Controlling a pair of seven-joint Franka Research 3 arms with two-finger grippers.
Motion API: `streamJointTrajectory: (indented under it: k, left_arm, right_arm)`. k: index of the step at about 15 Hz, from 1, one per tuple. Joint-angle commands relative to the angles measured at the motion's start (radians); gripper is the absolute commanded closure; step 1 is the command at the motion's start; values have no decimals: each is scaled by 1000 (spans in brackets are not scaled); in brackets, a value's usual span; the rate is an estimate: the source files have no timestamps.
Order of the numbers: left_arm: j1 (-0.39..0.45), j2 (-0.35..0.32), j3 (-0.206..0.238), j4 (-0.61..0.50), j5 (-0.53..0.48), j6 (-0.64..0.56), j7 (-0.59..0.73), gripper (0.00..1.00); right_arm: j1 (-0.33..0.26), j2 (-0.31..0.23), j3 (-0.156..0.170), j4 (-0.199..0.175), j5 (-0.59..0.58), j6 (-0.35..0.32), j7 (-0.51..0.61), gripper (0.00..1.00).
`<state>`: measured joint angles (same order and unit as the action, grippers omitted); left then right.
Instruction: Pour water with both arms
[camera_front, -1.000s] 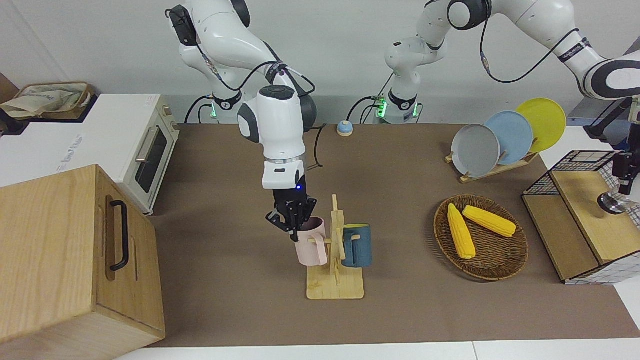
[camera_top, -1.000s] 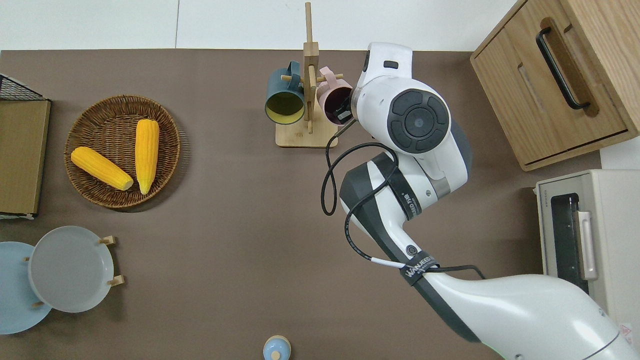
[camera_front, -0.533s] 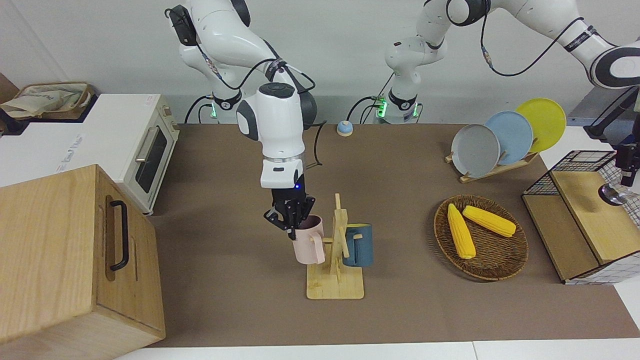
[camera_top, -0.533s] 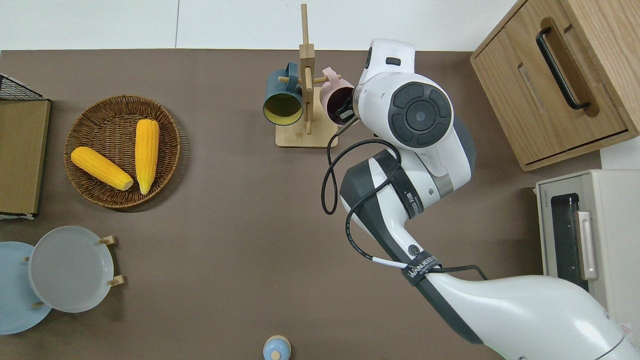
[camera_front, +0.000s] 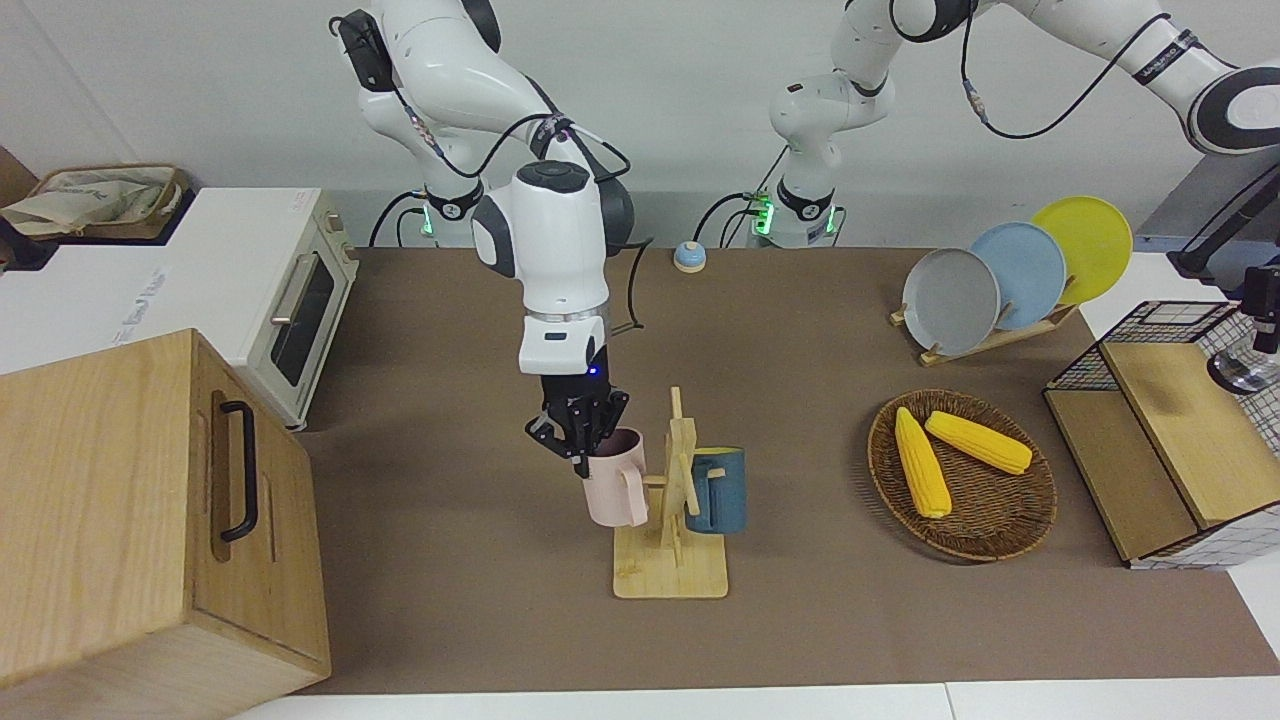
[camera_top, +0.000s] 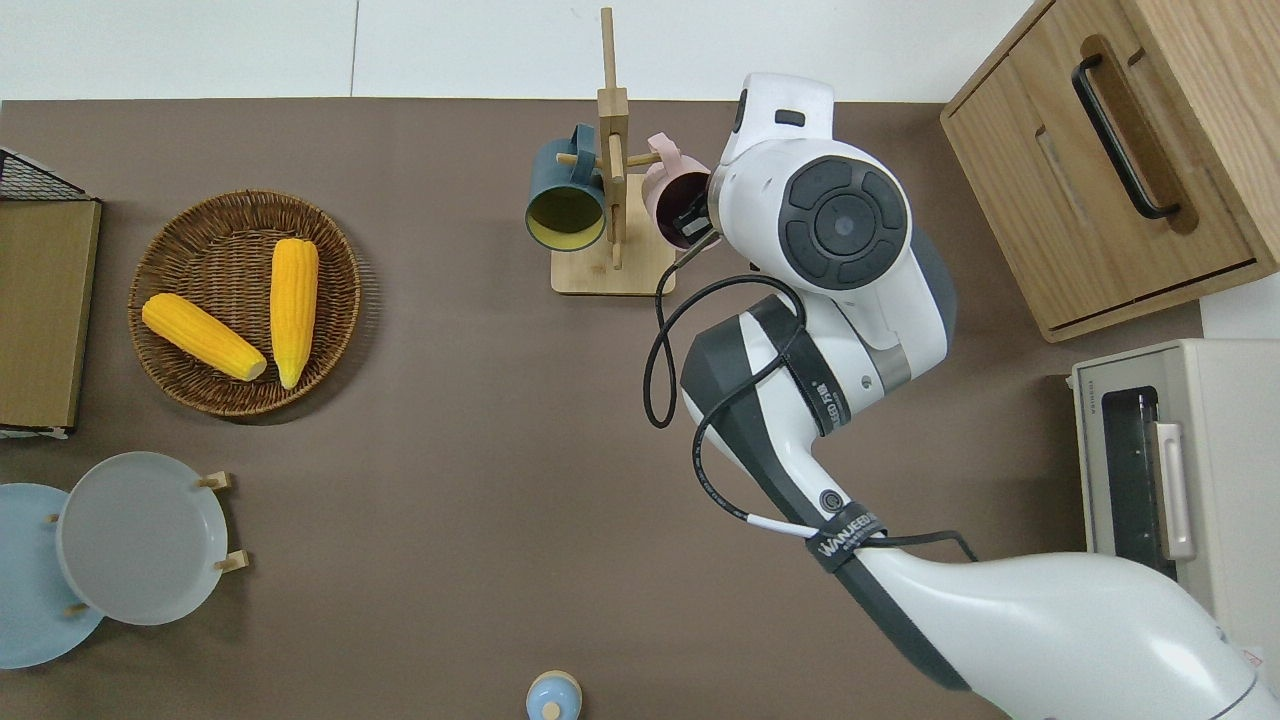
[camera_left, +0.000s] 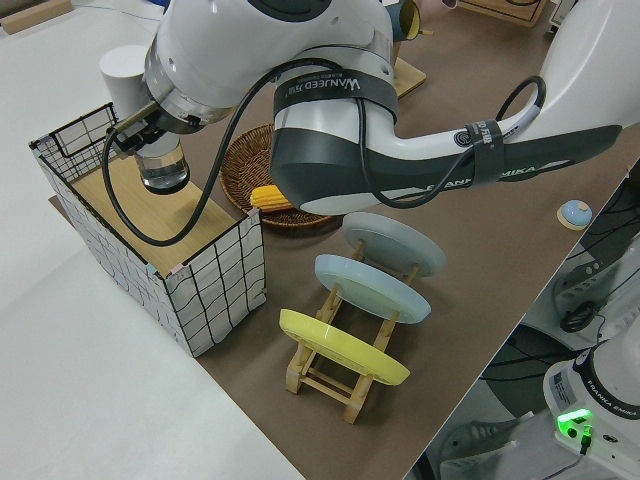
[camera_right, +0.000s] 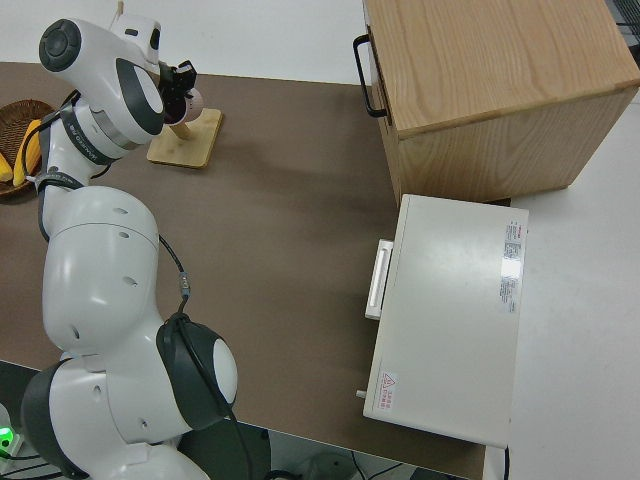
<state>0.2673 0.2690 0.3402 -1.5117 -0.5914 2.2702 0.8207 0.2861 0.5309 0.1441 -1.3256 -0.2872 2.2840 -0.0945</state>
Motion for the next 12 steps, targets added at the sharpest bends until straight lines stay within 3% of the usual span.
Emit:
streamJointTrajectory:
  k: [1,12]
  left_arm:
    - [-5,-27,2,12,30,-14,-29,1000]
    - [-6,-48,-3,8,47,-14,-29,1000]
  right_arm:
    - [1,-8,0,19,19,-29,-2,1000]
    - [-70,-63,-3,5,72,-58,-123,1000]
